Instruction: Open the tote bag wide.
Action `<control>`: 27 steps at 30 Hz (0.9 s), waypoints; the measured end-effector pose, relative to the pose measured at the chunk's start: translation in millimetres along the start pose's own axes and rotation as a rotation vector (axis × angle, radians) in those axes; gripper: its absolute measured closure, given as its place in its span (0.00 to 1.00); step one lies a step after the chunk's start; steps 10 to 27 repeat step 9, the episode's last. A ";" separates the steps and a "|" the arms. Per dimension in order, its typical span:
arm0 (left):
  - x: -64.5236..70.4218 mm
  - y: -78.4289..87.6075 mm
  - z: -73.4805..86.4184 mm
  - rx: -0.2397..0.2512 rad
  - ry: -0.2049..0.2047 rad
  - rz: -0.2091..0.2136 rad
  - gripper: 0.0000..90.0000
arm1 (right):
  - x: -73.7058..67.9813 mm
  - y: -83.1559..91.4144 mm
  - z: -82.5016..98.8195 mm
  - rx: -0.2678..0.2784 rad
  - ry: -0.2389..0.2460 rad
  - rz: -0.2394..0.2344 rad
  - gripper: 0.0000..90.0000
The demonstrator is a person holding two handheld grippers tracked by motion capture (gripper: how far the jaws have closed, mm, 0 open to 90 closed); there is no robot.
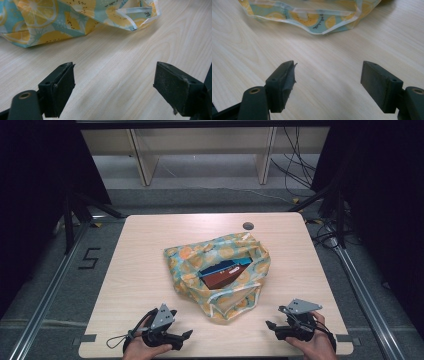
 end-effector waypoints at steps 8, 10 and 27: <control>-1.7 -0.9 1.0 -0.001 0.012 -0.017 0.18 | 3.4 0.8 0.2 0.000 -0.002 0.009 0.32; -2.7 -0.5 1.0 -0.011 0.002 -0.019 0.18 | 4.1 0.6 0.3 -0.001 0.000 0.008 0.32; -2.7 -0.5 1.0 -0.011 0.002 -0.019 0.18 | 4.1 0.6 0.3 -0.001 0.000 0.008 0.32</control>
Point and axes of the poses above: each handheld gripper's, and its own axes: y roughly backward along the jaws, z roughly out of its underside, x roughly to its right, the point moved 1 cm from there along -y, roughly forward along the jaws, and after that the axes turned 13 degrees about x, right-handed, at the moved point
